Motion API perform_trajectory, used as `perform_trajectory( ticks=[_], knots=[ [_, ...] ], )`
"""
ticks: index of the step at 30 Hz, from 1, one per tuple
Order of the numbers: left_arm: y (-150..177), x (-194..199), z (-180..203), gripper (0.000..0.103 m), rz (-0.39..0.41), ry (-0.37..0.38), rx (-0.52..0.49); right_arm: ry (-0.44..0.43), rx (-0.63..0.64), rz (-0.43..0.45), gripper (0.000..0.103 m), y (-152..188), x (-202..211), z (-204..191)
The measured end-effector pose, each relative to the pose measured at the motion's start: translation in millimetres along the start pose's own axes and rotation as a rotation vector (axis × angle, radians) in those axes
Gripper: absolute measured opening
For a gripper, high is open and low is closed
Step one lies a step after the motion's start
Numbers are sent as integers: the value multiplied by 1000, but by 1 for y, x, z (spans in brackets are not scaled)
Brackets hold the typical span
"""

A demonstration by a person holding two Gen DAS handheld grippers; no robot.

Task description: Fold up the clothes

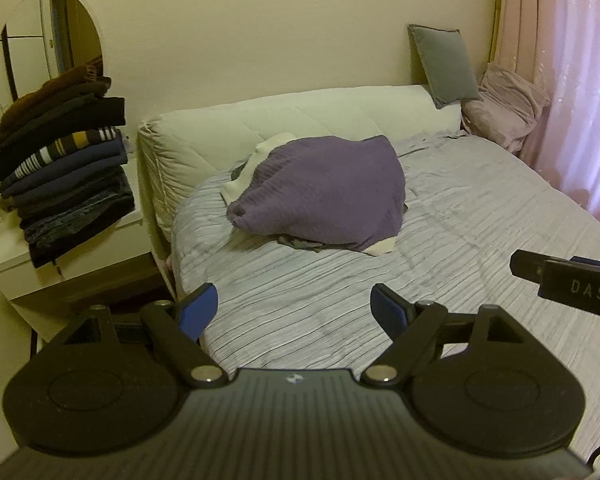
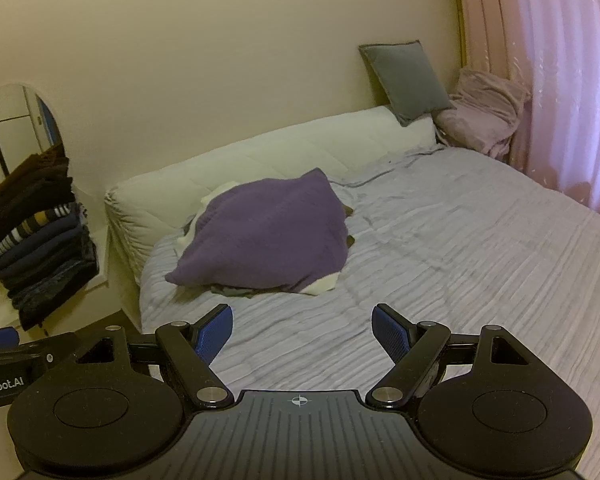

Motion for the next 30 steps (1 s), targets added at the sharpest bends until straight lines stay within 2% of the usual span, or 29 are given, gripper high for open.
perform_trajectory(
  ticks=[9,19,24,30],
  knots=[
    [-6,-53,-16,81,-59,35,4,7,-30,-59,80,-3,-46,7],
    [-18,-142,-23,80,-132,108,-37,-64,-161,-203,80,7,-138,28],
    [-31,-198,-27,80,-168,137,-50,-68,-275,-246,80,5,-190,42],
    [-50,-264,-32,80,-183,171,-77,-115,-497,-241,80,6,-250,71]
  ],
)
Point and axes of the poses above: each gripper's, at about its wrist camera, not at the fingertips, and x roughly against the way its jaws point, z to its right, y to its underside, the point moved 7 cm from there along -x, roughly the way its jaws point, and after that the axes turned 1 degree about -y, right-handed, at the moved point
